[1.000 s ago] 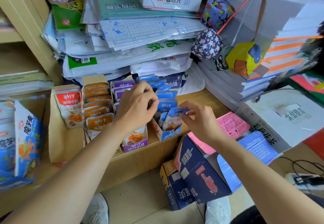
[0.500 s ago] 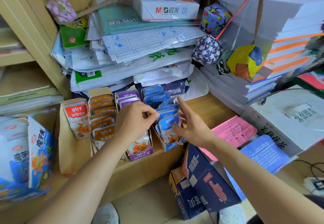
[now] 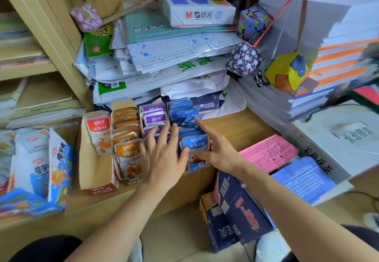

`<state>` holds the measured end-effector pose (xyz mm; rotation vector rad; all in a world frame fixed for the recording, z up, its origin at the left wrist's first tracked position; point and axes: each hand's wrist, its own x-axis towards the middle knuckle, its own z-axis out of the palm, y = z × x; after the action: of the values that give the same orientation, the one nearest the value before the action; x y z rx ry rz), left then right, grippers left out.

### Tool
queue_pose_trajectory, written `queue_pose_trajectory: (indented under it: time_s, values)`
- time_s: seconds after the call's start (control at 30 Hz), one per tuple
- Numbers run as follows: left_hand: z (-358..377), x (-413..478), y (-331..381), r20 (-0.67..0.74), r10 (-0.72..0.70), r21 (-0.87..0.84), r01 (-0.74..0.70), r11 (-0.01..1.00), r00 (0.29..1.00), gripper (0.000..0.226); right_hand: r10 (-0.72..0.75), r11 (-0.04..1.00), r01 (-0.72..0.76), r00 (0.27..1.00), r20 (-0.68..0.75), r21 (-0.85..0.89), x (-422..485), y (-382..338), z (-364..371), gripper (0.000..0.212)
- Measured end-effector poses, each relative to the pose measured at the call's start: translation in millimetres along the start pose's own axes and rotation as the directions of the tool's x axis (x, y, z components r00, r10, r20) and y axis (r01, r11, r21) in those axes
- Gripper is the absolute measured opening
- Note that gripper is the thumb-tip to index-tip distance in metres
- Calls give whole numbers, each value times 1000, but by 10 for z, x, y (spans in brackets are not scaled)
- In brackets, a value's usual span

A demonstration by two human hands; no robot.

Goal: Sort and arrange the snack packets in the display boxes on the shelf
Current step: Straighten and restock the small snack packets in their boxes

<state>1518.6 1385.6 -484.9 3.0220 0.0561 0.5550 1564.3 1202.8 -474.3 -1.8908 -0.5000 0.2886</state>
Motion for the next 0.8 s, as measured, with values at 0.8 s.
queue_pose_trajectory:
  time_s: [0.8]
  values:
    - [-369,1007,-170,225,222,-461,-97,882,949,17,-92,960,54,988,-128,-274,90,104,-42,89]
